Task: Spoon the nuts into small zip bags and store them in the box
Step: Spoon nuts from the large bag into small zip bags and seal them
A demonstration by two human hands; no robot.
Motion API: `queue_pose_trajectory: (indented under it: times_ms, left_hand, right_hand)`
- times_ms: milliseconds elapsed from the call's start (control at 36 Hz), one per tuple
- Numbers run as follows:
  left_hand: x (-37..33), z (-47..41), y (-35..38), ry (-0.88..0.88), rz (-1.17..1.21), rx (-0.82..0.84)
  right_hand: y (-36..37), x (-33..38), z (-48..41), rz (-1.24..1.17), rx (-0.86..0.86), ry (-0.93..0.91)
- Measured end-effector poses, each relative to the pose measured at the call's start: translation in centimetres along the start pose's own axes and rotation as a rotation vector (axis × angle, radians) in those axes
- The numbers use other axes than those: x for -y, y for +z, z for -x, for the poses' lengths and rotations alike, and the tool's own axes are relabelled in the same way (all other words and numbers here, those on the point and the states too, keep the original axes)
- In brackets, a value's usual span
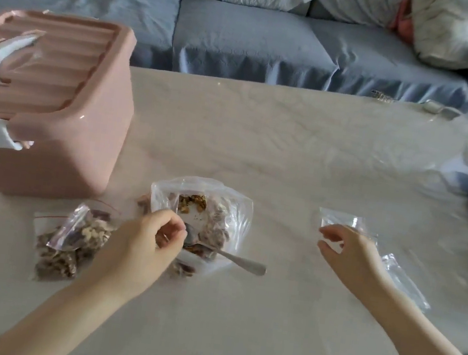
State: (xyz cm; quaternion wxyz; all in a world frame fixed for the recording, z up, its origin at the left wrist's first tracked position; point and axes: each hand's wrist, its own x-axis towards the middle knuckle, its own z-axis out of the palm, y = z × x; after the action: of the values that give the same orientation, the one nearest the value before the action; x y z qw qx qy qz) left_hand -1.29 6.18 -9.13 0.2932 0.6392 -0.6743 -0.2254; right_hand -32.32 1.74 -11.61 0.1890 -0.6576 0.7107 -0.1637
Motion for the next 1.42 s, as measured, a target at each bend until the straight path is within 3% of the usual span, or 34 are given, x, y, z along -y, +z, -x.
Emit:
queue_pose_trajectory:
  times_ms: [111,222,333,472,556,778,861,972,1194,1417]
  left_hand:
    - [-1.4,-0.2,1.2,0.031,-0.05,0.051]
    - [-1.7,-0.1,1.8,0.009,-0.081,0.124]
    - [-1.2,0.0,1.9,-0.01,-0.094,0.15]
    - [-1.0,0.4,2.0,-0.061,-0.081,0.191]
    - [-1.2,0.6,2.1,-0.076,-0.066,0.193]
    - [-2.3,0.4,2.3,-0.025,-0.026,0.111]
    - [-3.4,-0.1,2.6,0.045,0.083,0.078]
    - [-5.2,-0.4,2.8,0.071,0.24,0.07]
    - [-5.0,0.1,1.8,0.036,0.368,0.177]
    - [-2.4,1.1,0.3,-0.099,0.561,0.122]
  right_hand:
    - [-1.8,-5.0,-2.8,0.121,-0.048,0.181]
    - [-2.3,-7.0,-5.1,0.25,0.072,0.296]
    - [-2.3,-7.2,-6.1,0.209,0.134,0.405]
    - [-2.3,-6.9,-6.4,0.093,0.162,0.357]
    - [-1.8,-7.4,-6.5,0.151,0.153,0.288]
    - [-2.1,-5.0,-5.0,-0.084,-0.243,-0.053]
    - [-2.7,-0.8,-3.4,-0.256,-0.287,-0.186]
    - [-2.8,5.5,-0.3,-0.502,-0.117,-0.287]
    - [0.7,11.7,3.1,-0.677,0.194,-0.356]
    - [1.4,13.6,3.4,-0.889,0.327,-0.181]
